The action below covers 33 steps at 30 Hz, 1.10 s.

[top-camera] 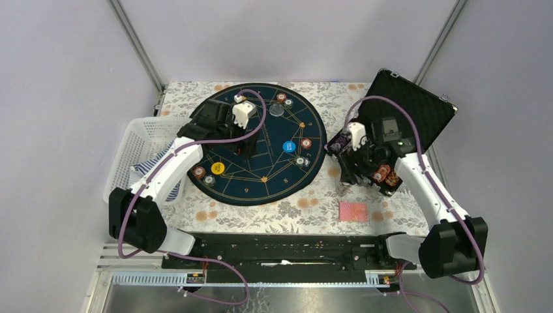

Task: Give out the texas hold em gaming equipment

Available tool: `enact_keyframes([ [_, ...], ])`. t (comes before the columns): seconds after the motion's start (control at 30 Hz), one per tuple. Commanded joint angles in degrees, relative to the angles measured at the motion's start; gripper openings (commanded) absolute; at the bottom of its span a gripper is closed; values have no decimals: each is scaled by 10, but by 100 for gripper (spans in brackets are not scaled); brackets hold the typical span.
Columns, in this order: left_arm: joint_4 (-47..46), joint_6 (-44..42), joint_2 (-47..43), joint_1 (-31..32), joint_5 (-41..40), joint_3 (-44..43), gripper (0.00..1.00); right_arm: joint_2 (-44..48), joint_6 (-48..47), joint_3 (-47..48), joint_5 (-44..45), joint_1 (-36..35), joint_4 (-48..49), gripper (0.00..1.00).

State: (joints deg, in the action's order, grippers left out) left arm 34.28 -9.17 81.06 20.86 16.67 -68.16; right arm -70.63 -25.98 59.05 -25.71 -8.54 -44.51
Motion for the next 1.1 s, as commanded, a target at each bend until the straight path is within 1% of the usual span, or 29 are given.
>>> enact_keyframes([
  [0.0,2,1,-14,-12,13,-11,99,-6,-7,-45,102,-59,31,100],
  [0.1,3,1,-18,-14,10,-13,99,-21,3,-73,136,-95,57,100],
  [0.23,3,6,-20,-17,12,-15,99,-43,7,-95,172,-107,97,100],
  [0.4,3,9,-21,-18,14,-15,99,-76,7,-106,176,-118,124,96],
  [0.5,3,9,-20,-20,16,-15,99,-90,9,-112,172,-122,139,90],
  [0.63,3,8,-21,-23,14,-15,99,-105,14,-116,166,-126,149,77],
  [0.8,1,9,-18,-26,17,-15,99,-125,12,-121,161,-135,151,65],
  [0.9,1,10,-14,-26,20,-17,99,-133,11,-122,160,-139,152,60],
  [1.07,1,10,-10,-27,20,-18,99,-146,9,-126,160,-145,157,57],
])
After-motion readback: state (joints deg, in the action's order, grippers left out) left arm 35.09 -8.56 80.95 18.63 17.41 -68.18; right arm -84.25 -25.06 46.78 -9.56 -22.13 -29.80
